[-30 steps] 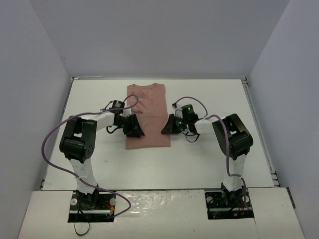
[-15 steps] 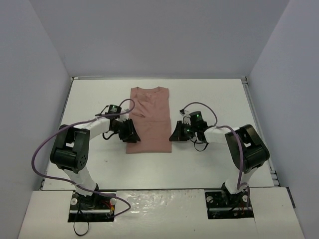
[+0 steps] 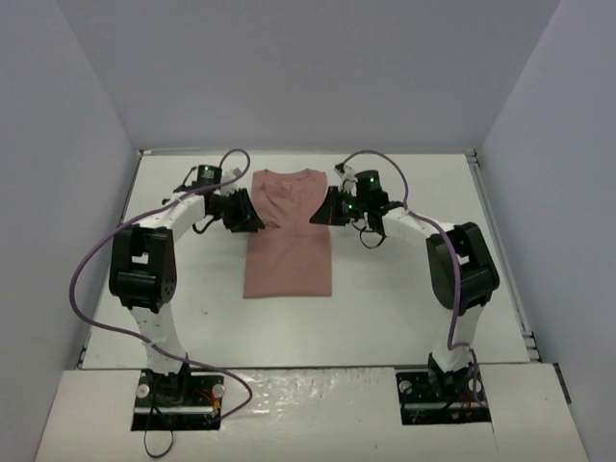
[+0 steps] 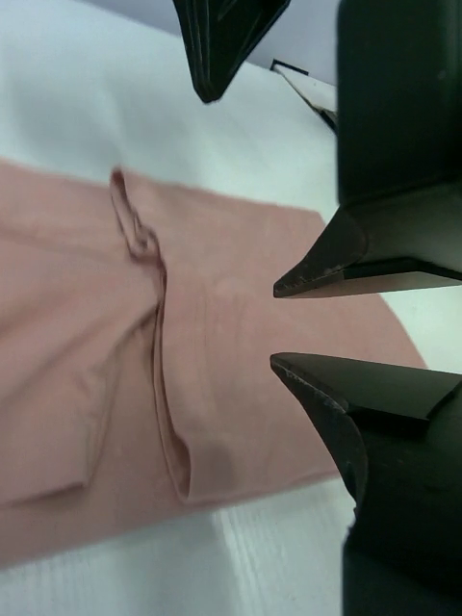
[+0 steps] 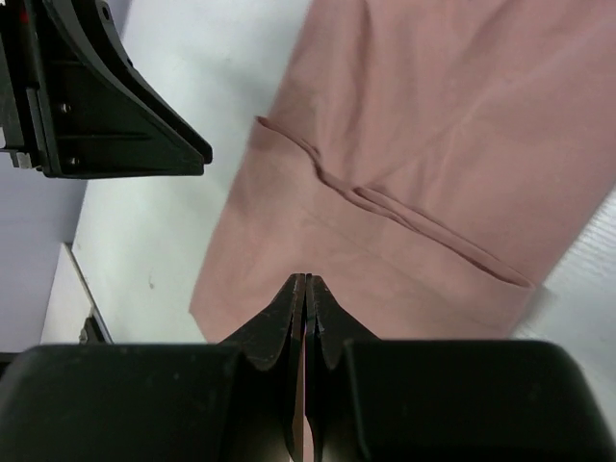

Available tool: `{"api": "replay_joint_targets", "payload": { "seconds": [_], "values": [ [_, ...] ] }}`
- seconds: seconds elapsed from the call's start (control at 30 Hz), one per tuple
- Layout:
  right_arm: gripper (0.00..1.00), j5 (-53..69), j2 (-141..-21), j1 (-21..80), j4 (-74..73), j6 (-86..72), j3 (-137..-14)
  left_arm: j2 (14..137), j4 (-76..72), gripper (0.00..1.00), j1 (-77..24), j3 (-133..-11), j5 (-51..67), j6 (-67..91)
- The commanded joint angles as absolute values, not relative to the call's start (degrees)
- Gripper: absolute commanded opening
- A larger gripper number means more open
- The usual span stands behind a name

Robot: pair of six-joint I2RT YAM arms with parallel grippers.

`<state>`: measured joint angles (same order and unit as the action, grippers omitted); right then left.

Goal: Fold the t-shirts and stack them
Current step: Grab one side of the 2/3 rectangular tshirt with both arms

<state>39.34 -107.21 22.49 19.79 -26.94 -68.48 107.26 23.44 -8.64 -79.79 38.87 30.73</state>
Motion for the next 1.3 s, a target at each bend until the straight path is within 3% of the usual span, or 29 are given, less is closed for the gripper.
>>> {"api": "replay_joint_targets", "payload": {
  "seconds": [0.0, 0.4, 0.57, 0.73, 0.9, 1.07, 1.27],
  "values": [
    [0.0, 42.6, -113.24, 21.22, 19.76, -25.52, -70.03, 112.45, 23.58, 0.26, -8.36, -79.44, 39.51, 28.18],
    [0.0, 46.41, -119.2, 12.75, 21.46, -18.85, -61.37, 117.21, 20.01, 0.25, -2.98, -74.36, 36.91, 29.27],
    [0.0, 44.84, -112.09, 12.57, 19.92, -18.96, -61.79, 111.3, 20.66, 0.25, -3.06, -75.66, 38.5, 30.76],
    [0.01, 34.37, -99.25, 14.16, 12.33, -19.07, -64.72, 99.5, 27.64, 0.31, -3.62, -79.92, 35.12, 30.53],
    [0.15, 17.28, -88.07, 19.09, 2.73, -19.18, -64.21, 86.9, 36.28, 0.36, -4.23, -76.43, 24.75, 29.36],
    [0.49, 5.49, -80.94, 25.96, -5.37, -23.94, -58.68, 76.73, 41.56, 0.51, -5.44, -64.83, 18.24, 29.92],
    [0.67, -3.1, -76.9, 34.29, -7.64, -35.7, -48.69, 73.45, 41.54, 0.53, -7.14, -52.6, 17.53, 31.35]
  ]
}}
